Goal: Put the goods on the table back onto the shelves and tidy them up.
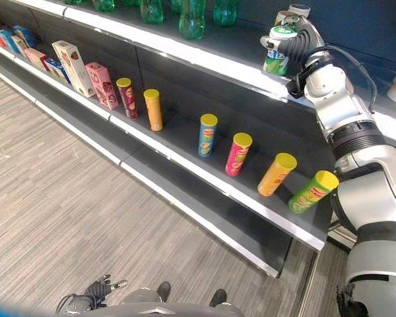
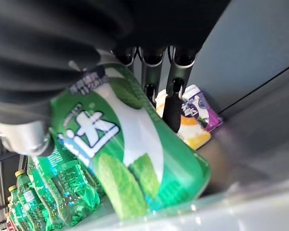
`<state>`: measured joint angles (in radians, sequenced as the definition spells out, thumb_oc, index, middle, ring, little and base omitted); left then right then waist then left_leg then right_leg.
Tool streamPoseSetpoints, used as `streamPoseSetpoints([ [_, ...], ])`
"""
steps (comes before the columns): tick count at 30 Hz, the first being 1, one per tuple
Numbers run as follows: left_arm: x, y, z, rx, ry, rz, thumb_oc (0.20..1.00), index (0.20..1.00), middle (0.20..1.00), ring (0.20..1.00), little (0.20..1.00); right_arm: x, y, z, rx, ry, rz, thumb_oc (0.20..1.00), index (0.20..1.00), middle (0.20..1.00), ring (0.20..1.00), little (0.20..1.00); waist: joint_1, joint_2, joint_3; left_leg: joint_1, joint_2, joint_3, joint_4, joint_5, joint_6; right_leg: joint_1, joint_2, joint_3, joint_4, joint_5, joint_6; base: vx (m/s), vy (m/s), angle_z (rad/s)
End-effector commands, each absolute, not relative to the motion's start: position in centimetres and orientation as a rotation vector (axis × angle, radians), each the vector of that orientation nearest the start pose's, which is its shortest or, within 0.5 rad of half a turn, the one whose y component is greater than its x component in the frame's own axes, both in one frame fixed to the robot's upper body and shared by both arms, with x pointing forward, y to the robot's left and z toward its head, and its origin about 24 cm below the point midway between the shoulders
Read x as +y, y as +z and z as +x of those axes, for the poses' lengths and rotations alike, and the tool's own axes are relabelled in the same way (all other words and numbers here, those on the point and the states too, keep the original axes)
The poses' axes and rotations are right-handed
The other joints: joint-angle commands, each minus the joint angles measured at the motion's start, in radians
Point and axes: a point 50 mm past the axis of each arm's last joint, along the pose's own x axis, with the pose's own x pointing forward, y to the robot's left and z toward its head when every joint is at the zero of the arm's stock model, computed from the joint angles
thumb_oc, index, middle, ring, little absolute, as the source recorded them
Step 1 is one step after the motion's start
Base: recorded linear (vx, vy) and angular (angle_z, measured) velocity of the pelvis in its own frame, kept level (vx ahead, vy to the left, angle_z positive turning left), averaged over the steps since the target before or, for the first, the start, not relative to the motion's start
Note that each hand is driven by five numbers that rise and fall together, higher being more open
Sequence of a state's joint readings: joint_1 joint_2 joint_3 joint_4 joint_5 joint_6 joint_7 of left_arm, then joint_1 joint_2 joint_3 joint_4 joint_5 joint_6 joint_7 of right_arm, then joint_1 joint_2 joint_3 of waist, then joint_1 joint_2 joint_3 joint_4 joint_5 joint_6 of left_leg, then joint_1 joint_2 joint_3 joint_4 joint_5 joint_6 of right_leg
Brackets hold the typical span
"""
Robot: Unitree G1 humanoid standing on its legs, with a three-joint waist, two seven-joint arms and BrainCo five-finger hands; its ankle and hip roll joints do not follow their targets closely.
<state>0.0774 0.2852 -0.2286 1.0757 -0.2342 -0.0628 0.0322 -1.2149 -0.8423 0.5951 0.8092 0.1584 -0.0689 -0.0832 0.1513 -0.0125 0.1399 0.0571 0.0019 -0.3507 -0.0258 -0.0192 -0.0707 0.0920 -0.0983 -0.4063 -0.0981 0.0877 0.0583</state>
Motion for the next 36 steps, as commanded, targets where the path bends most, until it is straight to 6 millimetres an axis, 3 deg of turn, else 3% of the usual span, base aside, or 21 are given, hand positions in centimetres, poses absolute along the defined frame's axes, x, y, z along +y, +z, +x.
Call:
streamPoseSetpoints([
  [1,25.5,-14.7,10.5,1.082,0.157,0.217,1.000,1.000,1.000,1.000,1.000,-24.2,33.0,39.2,-0.447,-0.211,-0.869,0.200,0.200,0.200,0.200,0.200,0.048,-0.061,-0.021,-0.048,0.011,0.111,0.043,-0.060,-0.050,0.103,-0.045,0.052,0.114,-0.276,0.071,0.03,0.017,0.03],
  [8,25.5,-14.9,9.7,1.104,0.164,0.217,1.000,1.000,1.000,1.000,1.000,-26.2,32.8,39.1,-0.395,-0.287,-0.872,0.200,0.200,0.200,0.200,0.200,0.069,-0.054,-0.018,-0.066,-0.002,0.084,0.036,-0.049,-0.053,0.101,-0.051,0.024,0.120,-0.279,0.074,0.02,0.002,0.14],
  [12,25.4,-15.0,9.7,1.106,0.164,0.219,1.000,1.000,1.000,1.000,1.000,-26.2,32.6,39.4,-0.376,-0.298,-0.858,0.200,0.200,0.200,0.200,0.200,0.076,-0.054,-0.020,-0.066,-0.009,0.077,0.036,-0.050,-0.049,0.104,-0.054,0.018,0.123,-0.279,0.076,0.03,0.015,0.15],
  [13,26.3,-14.6,10.3,1.096,0.129,0.265,1.000,1.000,1.000,1.000,1.000,-25.3,31.9,39.8,-0.369,-0.266,-0.843,0.200,0.200,0.200,0.200,0.200,0.069,-0.052,-0.020,-0.066,-0.008,0.078,0.036,-0.051,-0.048,0.102,-0.055,0.020,0.124,-0.279,0.078,0.01,0.030,0.03],
  [18,27.5,-14.6,9.1,1.139,0.164,0.253,1.000,1.000,1.000,1.000,1.000,-26.2,33.1,39.3,-0.358,-0.287,-0.919,0.200,0.200,0.200,0.200,0.200,0.063,-0.047,-0.020,-0.069,-0.010,0.081,0.036,-0.050,-0.044,0.095,-0.059,0.026,0.126,-0.274,0.081,0.00,0.007,0.00],
  [36,27.8,-14.2,9.9,1.112,0.163,0.264,1.000,1.000,1.000,1.000,1.000,-25.5,32.8,39.5,-0.356,-0.252,-0.927,0.200,0.200,0.200,0.200,0.200,0.039,-0.051,-0.021,-0.059,0.000,0.110,0.036,-0.058,-0.041,0.092,-0.058,0.059,0.120,-0.272,0.079,0.00,0.002,-0.03],
])
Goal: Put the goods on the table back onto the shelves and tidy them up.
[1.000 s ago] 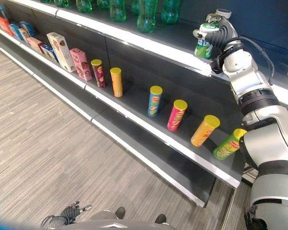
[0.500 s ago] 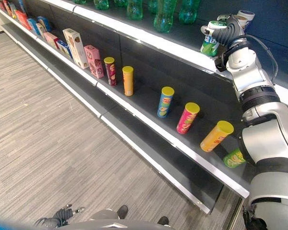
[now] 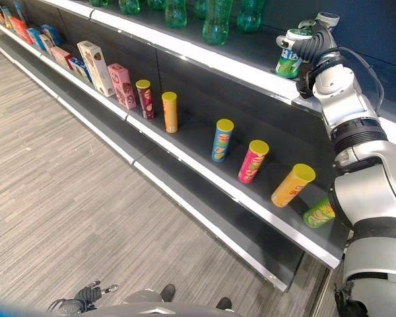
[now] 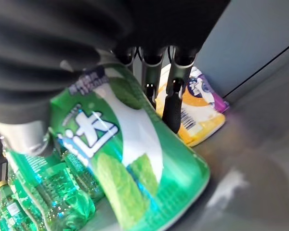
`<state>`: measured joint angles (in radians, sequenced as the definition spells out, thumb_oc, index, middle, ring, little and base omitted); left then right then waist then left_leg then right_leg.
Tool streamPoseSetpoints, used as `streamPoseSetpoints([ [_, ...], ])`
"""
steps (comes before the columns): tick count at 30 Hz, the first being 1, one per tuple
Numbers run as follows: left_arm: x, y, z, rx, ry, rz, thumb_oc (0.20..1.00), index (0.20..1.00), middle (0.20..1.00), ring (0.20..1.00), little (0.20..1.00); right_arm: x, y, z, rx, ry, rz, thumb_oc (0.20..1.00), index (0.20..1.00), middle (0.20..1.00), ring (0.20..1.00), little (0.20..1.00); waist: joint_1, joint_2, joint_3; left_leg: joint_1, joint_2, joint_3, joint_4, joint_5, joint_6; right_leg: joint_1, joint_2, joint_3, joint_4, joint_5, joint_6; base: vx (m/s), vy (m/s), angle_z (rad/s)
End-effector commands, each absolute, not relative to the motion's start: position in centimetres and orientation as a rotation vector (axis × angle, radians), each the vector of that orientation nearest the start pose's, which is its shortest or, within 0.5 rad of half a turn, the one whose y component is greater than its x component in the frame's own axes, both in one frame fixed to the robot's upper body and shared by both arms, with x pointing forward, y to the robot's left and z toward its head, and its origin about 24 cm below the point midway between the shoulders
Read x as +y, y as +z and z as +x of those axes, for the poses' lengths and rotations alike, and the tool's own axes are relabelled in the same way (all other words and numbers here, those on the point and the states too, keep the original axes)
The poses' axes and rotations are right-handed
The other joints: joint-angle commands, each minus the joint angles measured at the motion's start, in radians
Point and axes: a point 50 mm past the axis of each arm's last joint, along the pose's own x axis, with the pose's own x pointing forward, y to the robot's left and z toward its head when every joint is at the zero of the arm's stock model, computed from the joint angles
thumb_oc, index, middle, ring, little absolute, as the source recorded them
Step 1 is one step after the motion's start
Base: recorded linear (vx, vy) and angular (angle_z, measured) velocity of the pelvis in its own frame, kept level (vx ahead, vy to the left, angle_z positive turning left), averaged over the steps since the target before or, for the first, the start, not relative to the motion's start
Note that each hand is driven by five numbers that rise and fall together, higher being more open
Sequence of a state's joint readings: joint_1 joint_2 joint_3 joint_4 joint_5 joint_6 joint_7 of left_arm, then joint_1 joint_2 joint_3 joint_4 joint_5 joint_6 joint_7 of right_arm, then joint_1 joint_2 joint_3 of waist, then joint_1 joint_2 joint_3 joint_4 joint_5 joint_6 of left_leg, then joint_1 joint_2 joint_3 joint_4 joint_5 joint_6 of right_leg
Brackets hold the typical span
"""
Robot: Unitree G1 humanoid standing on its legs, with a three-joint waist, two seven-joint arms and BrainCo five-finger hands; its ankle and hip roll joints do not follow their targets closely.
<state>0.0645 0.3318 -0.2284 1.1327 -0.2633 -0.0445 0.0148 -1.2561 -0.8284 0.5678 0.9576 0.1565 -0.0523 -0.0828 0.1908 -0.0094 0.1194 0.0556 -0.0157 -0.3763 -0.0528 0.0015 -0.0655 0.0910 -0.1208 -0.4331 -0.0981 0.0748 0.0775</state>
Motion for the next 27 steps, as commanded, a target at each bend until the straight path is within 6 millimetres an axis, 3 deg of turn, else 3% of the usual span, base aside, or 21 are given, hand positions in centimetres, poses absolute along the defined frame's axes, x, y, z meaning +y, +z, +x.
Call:
streamPoseSetpoints([
  [1,27.8,-14.2,9.8,1.115,0.163,0.265,1.000,1.000,1.000,1.000,1.000,-25.5,32.8,39.5,-0.356,-0.249,-0.923,0.313,0.313,0.313,0.313,0.313,-0.001,-0.054,-0.001,-0.057,0.017,0.135,0.063,-0.079,-0.046,0.093,-0.035,0.087,0.119,-0.259,0.060,0.00,0.000,0.00],
  [2,27.8,-14.2,9.8,1.115,0.163,0.265,1.000,1.000,1.000,1.000,1.000,-25.5,32.8,39.5,-0.356,-0.249,-0.923,0.313,0.313,0.313,0.313,0.313,-0.001,-0.054,-0.001,-0.057,0.017,0.135,0.063,-0.079,-0.046,0.093,-0.035,0.087,0.119,-0.259,0.060,0.00,0.000,0.00],
  [3,27.8,-14.3,9.7,1.120,0.164,0.265,1.000,1.000,1.000,1.000,1.000,-25.3,32.6,39.6,-0.358,-0.243,-0.915,1.000,1.000,1.000,1.000,1.000,-0.002,-0.053,0.000,-0.058,0.018,0.137,0.063,-0.080,-0.044,0.092,-0.036,0.089,0.119,-0.258,0.061,0.00,0.000,0.00],
  [9,27.9,-14.1,10.0,1.110,0.163,0.274,1.000,1.000,1.000,1.000,1.000,-24.2,33.0,39.6,-0.399,-0.219,-0.913,1.000,1.000,1.000,1.000,1.000,-0.011,-0.053,-0.001,-0.052,0.020,0.146,0.063,-0.084,-0.041,0.093,-0.037,0.098,0.119,-0.258,0.061,0.00,0.004,-0.01],
  [10,27.9,-14.1,10.1,1.109,0.164,0.274,1.000,1.000,1.000,1.000,1.000,-23.9,33.8,39.3,-0.433,-0.219,-0.925,1.000,1.000,1.000,1.000,1.000,-0.014,-0.053,-0.002,-0.051,0.020,0.149,0.063,-0.085,-0.041,0.092,-0.037,0.101,0.119,-0.257,0.062,0.00,0.034,0.00],
  [11,28.2,-14.0,10.2,1.104,0.176,0.274,1.000,1.000,1.000,1.000,1.000,-22.9,35.9,38.5,-0.534,-0.221,-0.966,1.000,1.000,1.000,1.000,1.000,-0.024,-0.055,-0.003,-0.048,0.022,0.156,0.061,-0.087,-0.039,0.091,-0.038,0.108,0.117,-0.253,0.064,0.00,0.034,-0.01],
  [13,28.2,-14.0,10.2,1.101,0.184,0.270,1.000,1.000,1.000,1.000,1.000,-22.5,36.8,38.0,-0.581,-0.223,-0.988,1.000,1.000,1.000,1.000,1.000,-0.029,-0.055,-0.002,-0.047,0.022,0.160,0.061,-0.087,-0.039,0.090,-0.039,0.112,0.117,-0.251,0.066,0.00,0.026,-0.07],
  [16,28.3,-14.0,10.1,1.103,0.214,0.260,1.000,1.000,1.000,1.000,1.000,-20.3,39.9,35.5,-0.800,-0.219,-1.018,1.000,1.000,1.000,1.000,1.000,-0.054,-0.054,-0.001,-0.040,0.027,0.181,0.056,-0.092,-0.034,0.081,-0.043,0.129,0.117,-0.244,0.071,-0.01,0.053,-0.20],
  [17,28.0,-14.2,10.0,1.103,0.239,0.239,1.000,1.000,1.000,1.000,1.000,-17.7,41.1,32.7,-1.007,-0.173,-1.020,1.000,1.000,1.000,1.000,1.000,-0.084,-0.049,0.002,-0.033,0.034,0.209,0.057,-0.102,-0.025,0.070,-0.047,0.159,0.115,-0.238,0.075,0.00,0.075,-0.37],
  [23,27.6,-14.3,10.4,1.097,0.247,0.231,1.000,1.000,1.000,1.000,1.000,-14.7,39.3,30.0,-1.160,-0.024,-0.978,1.000,1.000,1.000,1.000,1.000,-0.127,-0.053,0.000,-0.028,0.041,0.268,0.075,-0.124,-0.001,0.026,-0.054,0.253,0.114,-0.214,0.084,-0.01,0.079,-0.57],
  [24,27.3,-14.2,11.2,1.078,0.235,0.234,1.000,1.000,1.000,1.000,1.000,-13.1,37.9,28.7,-1.204,0.089,-0.975,1.000,1.000,1.000,1.000,1.000,-0.153,-0.054,0.008,-0.028,0.042,0.303,0.096,-0.138,0.006,0.005,-0.054,0.307,0.115,-0.205,0.089,-0.03,0.130,-0.96],
  [27,27.0,-13.7,12.6,1.028,0.208,0.245,1.000,1.000,1.000,1.000,1.000,-11.5,36.0,26.6,-1.259,0.247,-0.997,1.000,1.000,1.000,1.000,1.000,-0.187,-0.054,0.013,-0.020,0.046,0.367,0.116,-0.161,0.017,-0.034,-0.052,0.391,0.123,-0.187,0.097,-0.03,0.159,-1.17],
])
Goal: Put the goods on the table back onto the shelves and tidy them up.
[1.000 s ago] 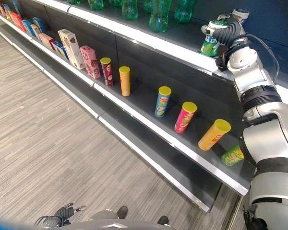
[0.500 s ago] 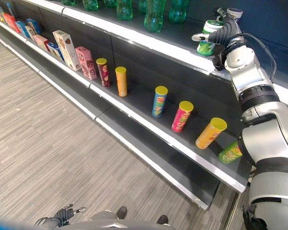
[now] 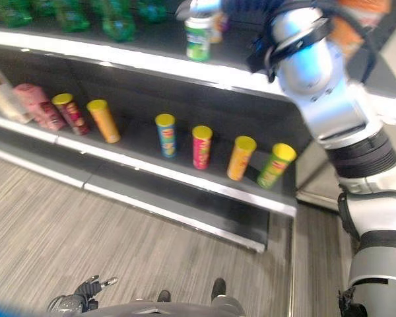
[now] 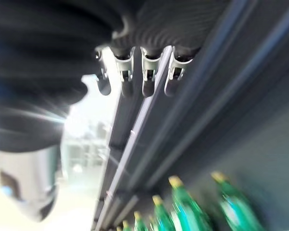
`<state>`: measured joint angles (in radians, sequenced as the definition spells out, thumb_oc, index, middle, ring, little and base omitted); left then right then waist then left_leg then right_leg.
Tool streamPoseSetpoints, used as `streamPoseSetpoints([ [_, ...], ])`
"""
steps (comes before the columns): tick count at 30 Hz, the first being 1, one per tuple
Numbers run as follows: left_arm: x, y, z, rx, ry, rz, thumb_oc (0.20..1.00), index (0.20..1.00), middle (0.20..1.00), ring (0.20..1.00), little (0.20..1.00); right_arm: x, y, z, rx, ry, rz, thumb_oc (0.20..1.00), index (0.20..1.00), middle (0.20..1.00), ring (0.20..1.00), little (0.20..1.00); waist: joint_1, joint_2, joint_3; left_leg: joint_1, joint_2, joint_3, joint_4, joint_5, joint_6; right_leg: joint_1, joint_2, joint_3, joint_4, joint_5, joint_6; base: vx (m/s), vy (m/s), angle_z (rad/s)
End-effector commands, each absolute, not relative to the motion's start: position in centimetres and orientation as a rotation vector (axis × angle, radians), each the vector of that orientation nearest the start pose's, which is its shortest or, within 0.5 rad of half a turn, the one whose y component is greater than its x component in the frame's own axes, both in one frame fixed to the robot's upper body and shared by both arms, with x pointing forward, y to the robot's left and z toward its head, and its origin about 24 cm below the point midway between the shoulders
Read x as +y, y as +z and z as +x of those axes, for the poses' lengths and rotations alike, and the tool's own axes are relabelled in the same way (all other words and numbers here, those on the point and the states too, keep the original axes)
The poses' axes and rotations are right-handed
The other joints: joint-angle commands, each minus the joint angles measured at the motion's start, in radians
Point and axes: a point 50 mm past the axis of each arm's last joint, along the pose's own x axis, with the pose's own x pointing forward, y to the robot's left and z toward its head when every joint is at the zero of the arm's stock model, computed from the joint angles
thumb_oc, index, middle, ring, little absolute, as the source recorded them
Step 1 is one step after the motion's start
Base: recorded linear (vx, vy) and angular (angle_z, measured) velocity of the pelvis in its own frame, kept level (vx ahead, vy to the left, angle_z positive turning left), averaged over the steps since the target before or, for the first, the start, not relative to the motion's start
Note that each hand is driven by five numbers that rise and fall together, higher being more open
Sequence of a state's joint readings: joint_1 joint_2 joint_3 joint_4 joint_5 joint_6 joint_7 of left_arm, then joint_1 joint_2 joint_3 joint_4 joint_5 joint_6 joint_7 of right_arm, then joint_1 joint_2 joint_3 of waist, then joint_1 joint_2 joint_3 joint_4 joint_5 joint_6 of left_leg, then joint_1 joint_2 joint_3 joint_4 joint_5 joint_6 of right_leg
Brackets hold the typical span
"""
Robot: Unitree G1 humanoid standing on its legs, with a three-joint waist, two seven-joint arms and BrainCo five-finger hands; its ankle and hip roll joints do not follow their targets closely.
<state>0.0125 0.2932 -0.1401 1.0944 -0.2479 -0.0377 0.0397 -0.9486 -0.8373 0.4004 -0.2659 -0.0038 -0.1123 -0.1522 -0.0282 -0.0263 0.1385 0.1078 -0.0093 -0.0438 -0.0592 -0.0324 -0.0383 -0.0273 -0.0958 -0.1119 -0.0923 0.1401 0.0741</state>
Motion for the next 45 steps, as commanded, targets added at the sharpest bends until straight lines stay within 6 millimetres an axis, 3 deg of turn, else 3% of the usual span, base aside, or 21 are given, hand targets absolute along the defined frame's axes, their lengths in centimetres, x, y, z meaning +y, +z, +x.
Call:
streamPoseSetpoints([
  [1,27.0,-13.4,13.2,1.005,0.195,0.249,1.000,1.000,1.000,1.000,1.000,-11.3,35.4,26.1,-1.262,0.284,-1.008,1.000,1.000,1.000,1.000,1.000,0.017,-0.038,-0.003,-0.070,0.040,0.053,0.127,-0.132,-0.007,0.071,-0.077,0.095,0.123,-0.245,0.105,-0.03,0.158,-1.23],
  [3,26.8,-13.3,13.7,0.990,0.175,0.262,1.000,1.000,1.000,1.000,1.000,-11.4,34.9,25.9,-1.256,0.303,-1.015,1.000,1.000,1.000,1.000,1.000,0.003,-0.040,0.000,-0.065,0.040,0.070,0.124,-0.137,-0.003,0.058,-0.077,0.119,0.132,-0.238,0.109,-0.03,0.140,-0.95],
  [5,25.6,-12.7,15.9,0.929,0.076,0.344,1.000,1.000,1.000,1.000,1.000,-11.7,33.0,25.0,-1.226,0.364,-1.016,1.000,1.000,1.000,1.000,1.000,-0.074,-0.046,0.027,-0.038,0.049,0.153,0.107,-0.144,0.018,-0.004,-0.060,0.191,0.192,-0.211,0.139,-0.10,0.220,-0.62],
  [6,25.2,-12.6,16.4,0.913,0.050,0.360,1.000,1.000,1.000,1.000,1.000,-12.0,32.4,24.9,-1.212,0.364,-0.993,1.000,1.000,1.000,1.000,1.000,-0.092,-0.045,0.039,-0.034,0.054,0.173,0.102,-0.144,0.022,-0.026,-0.057,0.192,0.209,-0.203,0.145,-0.19,0.160,-0.11],
  [7,25.1,-11.9,17.6,0.873,0.038,0.374,1.000,1.000,1.000,1.000,1.000,-12.6,31.7,24.7,-1.201,0.339,-0.985,1.000,1.000,1.000,1.000,1.000,-0.106,-0.047,0.060,-0.031,0.066,0.214,0.103,-0.142,0.025,-0.064,-0.059,0.158,0.242,-0.189,0.157,-0.12,0.065,-0.53],
  [10,25.1,-11.6,18.3,0.848,0.033,0.383,1.000,1.000,1.000,1.000,1.000,-13.3,31.3,24.6,-1.187,0.312,-0.981,1.000,1.000,1.000,1.000,1.000,-0.105,-0.044,0.071,-0.033,0.075,0.242,0.112,-0.145,0.026,-0.072,-0.070,0.115,0.255,-0.195,0.157,-0.11,0.032,-1.39],
  [11,25.0,-11.2,18.8,0.830,0.031,0.383,1.000,1.000,1.000,1.000,1.000,-14.0,31.0,24.3,-1.180,0.272,-0.958,1.000,1.000,1.000,1.000,1.000,-0.108,-0.037,0.083,-0.037,0.095,0.287,0.134,-0.150,0.031,-0.055,-0.102,0.031,0.273,-0.222,0.138,-0.12,-0.008,-1.37],
  [13,25.0,-11.0,19.0,0.812,0.031,0.373,1.000,1.000,1.000,1.000,1.000,-15.4,30.5,24.0,-1.158,0.209,-0.930,1.000,1.000,1.000,1.000,1.000,-0.106,-0.038,0.074,-0.049,0.108,0.344,0.145,-0.152,0.031,-0.024,-0.145,-0.021,0.261,-0.220,0.120,-0.14,-0.023,-1.37],
  [16,24.9,-11.3,18.3,0.824,0.023,0.365,1.000,1.000,1.000,1.000,1.000,-17.1,30.2,23.8,-1.123,0.135,-0.935,1.000,1.000,1.000,1.000,1.000,-0.099,-0.048,0.052,-0.062,0.111,0.385,0.160,-0.159,0.032,0.004,-0.185,-0.029,0.226,-0.169,0.137,-0.06,-0.062,-0.92],
  [19,24.6,-11.6,17.7,0.839,-0.002,0.371,1.000,1.000,1.000,1.000,1.000,-18.5,29.8,23.6,-1.084,0.075,-0.970,1.000,1.000,1.000,1.000,1.000,-0.090,-0.057,0.038,-0.069,0.105,0.399,0.166,-0.164,0.032,0.026,-0.201,-0.027,0.186,-0.151,0.152,0.01,-0.067,-0.57],
  [22,24.8,-12.0,17.2,0.865,0.012,0.370,1.000,1.000,1.000,1.000,1.000,-20.6,29.9,23.4,-1.035,-0.036,-1.030,1.000,1.000,1.000,1.000,1.000,-0.103,-0.060,0.021,-0.069,0.117,0.414,0.176,-0.165,0.020,0.037,-0.186,-0.003,0.126,-0.162,0.162,0.02,-0.115,-0.41],
  [27,23.8,-11.8,17.9,0.836,0.015,0.338,1.000,1.000,1.000,1.000,1.000,-24.1,29.2,22.2,-0.961,-0.207,-1.024,1.000,1.000,1.000,1.000,1.000,-0.133,-0.046,0.005,-0.050,0.144,0.396,0.144,-0.134,-0.009,0.057,-0.140,0.000,0.097,-0.206,0.138,0.05,-0.130,-0.24],
  [30,23.6,-12.0,17.8,0.840,0.013,0.336,1.000,1.000,1.000,1.000,1.000,-24.9,28.9,21.9,-0.946,-0.237,-0.982,1.000,1.000,1.000,1.000,1.000,-0.139,-0.037,0.004,-0.039,0.153,0.389,0.129,-0.124,-0.017,0.068,-0.128,-0.007,0.096,-0.221,0.129,0.03,-0.092,0.17],
  [34,23.5,-12.1,17.7,0.846,0.023,0.319,1.000,1.000,1.000,1.000,1.000,-26.1,27.5,23.1,-0.842,-0.222,-0.858,1.000,1.000,1.000,1.000,1.000,-0.138,-0.028,0.005,-0.024,0.164,0.379,0.111,-0.108,-0.030,0.086,-0.114,-0.020,0.097,-0.239,0.117,0.02,-0.079,0.15],
  [38,23.8,-12.5,16.8,0.884,0.038,0.302,1.000,1.000,1.000,1.000,1.000,-27.6,24.2,25.5,-0.649,-0.189,-0.688,1.000,1.000,1.000,1.000,1.000,-0.108,-0.018,0.005,-0.019,0.176,0.359,0.094,-0.088,-0.046,0.111,-0.101,-0.052,0.096,-0.260,0.104,0.02,-0.081,0.12],
  [45,24.3,-13.1,15.5,0.939,0.063,0.289,1.000,1.000,1.000,1.000,1.000,-28.8,22.6,27.2,-0.522,-0.189,-0.658,1.000,1.000,1.000,1.000,1.000,-0.076,-0.014,0.006,-0.020,0.182,0.330,0.081,-0.067,-0.060,0.142,-0.092,-0.095,0.094,-0.278,0.092,0.01,-0.047,0.23],
])
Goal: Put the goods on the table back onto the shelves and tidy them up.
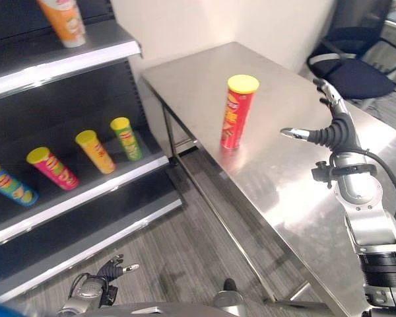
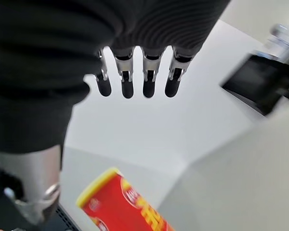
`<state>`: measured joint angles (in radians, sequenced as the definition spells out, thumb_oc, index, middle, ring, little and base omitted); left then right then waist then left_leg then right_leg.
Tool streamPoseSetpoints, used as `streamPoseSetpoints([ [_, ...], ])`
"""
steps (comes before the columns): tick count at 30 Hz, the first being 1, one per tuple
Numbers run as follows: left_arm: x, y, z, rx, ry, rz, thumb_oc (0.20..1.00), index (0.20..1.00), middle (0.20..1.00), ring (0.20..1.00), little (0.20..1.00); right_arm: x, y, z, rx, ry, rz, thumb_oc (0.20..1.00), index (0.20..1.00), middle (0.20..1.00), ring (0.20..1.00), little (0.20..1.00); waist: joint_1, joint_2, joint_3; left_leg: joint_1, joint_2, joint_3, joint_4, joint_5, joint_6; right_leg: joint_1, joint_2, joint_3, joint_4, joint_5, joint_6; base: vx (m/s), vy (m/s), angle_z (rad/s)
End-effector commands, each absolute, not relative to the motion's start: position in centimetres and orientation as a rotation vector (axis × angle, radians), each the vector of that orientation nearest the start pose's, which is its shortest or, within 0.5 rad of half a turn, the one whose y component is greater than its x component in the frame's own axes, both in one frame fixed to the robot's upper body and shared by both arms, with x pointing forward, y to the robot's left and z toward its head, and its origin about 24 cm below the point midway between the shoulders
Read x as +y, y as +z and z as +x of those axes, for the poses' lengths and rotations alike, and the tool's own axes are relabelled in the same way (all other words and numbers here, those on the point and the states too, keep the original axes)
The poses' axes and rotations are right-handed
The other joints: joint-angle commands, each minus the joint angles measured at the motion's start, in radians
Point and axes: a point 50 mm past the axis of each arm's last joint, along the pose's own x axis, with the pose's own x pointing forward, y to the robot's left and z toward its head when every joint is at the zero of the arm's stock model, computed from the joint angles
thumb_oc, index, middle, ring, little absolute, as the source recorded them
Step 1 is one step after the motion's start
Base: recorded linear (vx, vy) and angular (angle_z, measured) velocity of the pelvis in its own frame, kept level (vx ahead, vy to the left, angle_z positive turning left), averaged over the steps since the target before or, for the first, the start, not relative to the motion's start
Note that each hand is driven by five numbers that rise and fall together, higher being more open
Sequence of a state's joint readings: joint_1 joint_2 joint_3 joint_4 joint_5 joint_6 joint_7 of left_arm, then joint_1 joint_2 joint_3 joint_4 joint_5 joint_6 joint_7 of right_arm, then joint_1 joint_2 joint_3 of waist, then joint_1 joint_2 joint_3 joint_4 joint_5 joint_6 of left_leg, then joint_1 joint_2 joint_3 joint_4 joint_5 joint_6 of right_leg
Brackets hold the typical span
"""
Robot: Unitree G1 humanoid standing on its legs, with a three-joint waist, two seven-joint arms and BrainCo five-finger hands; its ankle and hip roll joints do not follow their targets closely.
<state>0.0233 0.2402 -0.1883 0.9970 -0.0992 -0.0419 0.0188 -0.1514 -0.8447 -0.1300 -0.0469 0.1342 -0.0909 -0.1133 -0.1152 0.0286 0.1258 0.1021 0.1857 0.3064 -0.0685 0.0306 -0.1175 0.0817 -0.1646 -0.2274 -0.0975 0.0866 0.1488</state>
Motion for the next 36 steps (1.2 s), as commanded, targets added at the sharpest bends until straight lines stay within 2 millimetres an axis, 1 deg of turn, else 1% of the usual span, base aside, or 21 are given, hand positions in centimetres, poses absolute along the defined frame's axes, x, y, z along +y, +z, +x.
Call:
streamPoseSetpoints([
  [1,24.3,-13.2,15.3,0.945,0.068,0.286,1.000,1.000,1.000,1.000,1.000,-29.0,22.5,27.3,-0.508,-0.198,-0.662,1.000,1.000,1.000,1.000,1.000,0.016,-0.069,0.019,-0.015,-0.012,-0.024,0.089,-0.127,0.018,0.037,-0.022,0.013,0.100,-0.227,0.015,0.02,-0.068,0.32],
  [2,24.4,-13.3,15.1,0.954,0.075,0.280,1.000,1.000,1.000,1.000,1.000,-29.5,22.5,27.5,-0.490,-0.217,-0.683,1.000,1.000,1.000,1.000,1.000,0.023,-0.068,0.020,-0.019,-0.011,-0.036,0.085,-0.121,0.014,0.043,-0.021,0.000,0.102,-0.231,0.012,0.01,-0.048,0.39],
  [6,24.6,-13.5,14.6,0.974,0.090,0.271,1.000,1.000,1.000,1.000,1.000,-30.0,22.8,27.6,-0.481,-0.242,-0.714,1.000,1.000,1.000,1.000,1.000,0.032,-0.068,0.020,-0.023,-0.013,-0.052,0.079,-0.112,0.009,0.053,-0.019,-0.020,0.103,-0.236,0.009,0.02,-0.041,0.28],
  [8,25.0,-13.6,14.1,0.991,0.109,0.267,1.000,1.000,1.000,1.000,1.000,-30.7,23.1,28.0,-0.457,-0.261,-0.728,1.000,1.000,1.000,1.000,1.000,0.045,-0.066,0.021,-0.026,-0.014,-0.066,0.072,-0.106,0.006,0.059,-0.019,-0.041,0.106,-0.240,0.006,0.02,-0.051,0.37],
  [16,25.4,-13.5,14.0,0.992,0.118,0.261,1.000,1.000,1.000,1.000,1.000,-31.5,23.3,28.7,-0.412,-0.271,-0.764,1.000,1.000,1.000,1.000,1.000,0.053,-0.066,0.020,-0.026,-0.013,-0.077,0.062,-0.098,0.002,0.064,-0.016,-0.054,0.104,-0.241,0.002,0.00,-0.008,0.08],
  [19,25.7,-13.4,14.0,0.987,0.119,0.263,1.000,1.000,1.000,1.000,1.000,-31.7,23.4,29.8,-0.380,-0.262,-0.761,1.000,1.000,1.000,1.000,1.000,0.063,-0.067,0.020,-0.027,-0.011,-0.081,0.059,-0.093,0.000,0.066,-0.013,-0.062,0.104,-0.242,0.001,0.00,0.000,0.00],
  [23,26.1,-13.2,14.1,0.981,0.130,0.261,1.000,1.000,1.000,1.000,1.000,-31.6,23.1,30.6,-0.350,-0.250,-0.739,1.000,1.000,1.000,1.000,1.000,0.071,-0.066,0.020,-0.027,-0.010,-0.087,0.055,-0.089,-0.004,0.067,-0.011,-0.066,0.107,-0.246,-0.002,0.01,-0.008,0.02],
  [27,26.2,-13.2,13.8,0.987,0.133,0.255,1.000,1.000,1.000,1.000,1.000,-31.3,23.0,31.0,-0.336,-0.219,-0.729,1.000,1.000,1.000,1.000,1.000,0.077,-0.064,0.018,-0.029,-0.011,-0.096,0.052,-0.085,-0.006,0.069,-0.010,-0.073,0.109,-0.251,-0.004,0.02,-0.010,0.06],
  [36,26.3,-13.4,13.3,0.999,0.136,0.249,1.000,1.000,1.000,1.000,1.000,-31.4,22.5,31.6,-0.301,-0.210,-0.721,1.000,1.000,1.000,1.000,1.000,0.089,-0.060,0.018,-0.033,-0.013,-0.112,0.048,-0.079,-0.009,0.075,-0.008,-0.087,0.108,-0.256,-0.009,0.01,-0.007,0.05],
])
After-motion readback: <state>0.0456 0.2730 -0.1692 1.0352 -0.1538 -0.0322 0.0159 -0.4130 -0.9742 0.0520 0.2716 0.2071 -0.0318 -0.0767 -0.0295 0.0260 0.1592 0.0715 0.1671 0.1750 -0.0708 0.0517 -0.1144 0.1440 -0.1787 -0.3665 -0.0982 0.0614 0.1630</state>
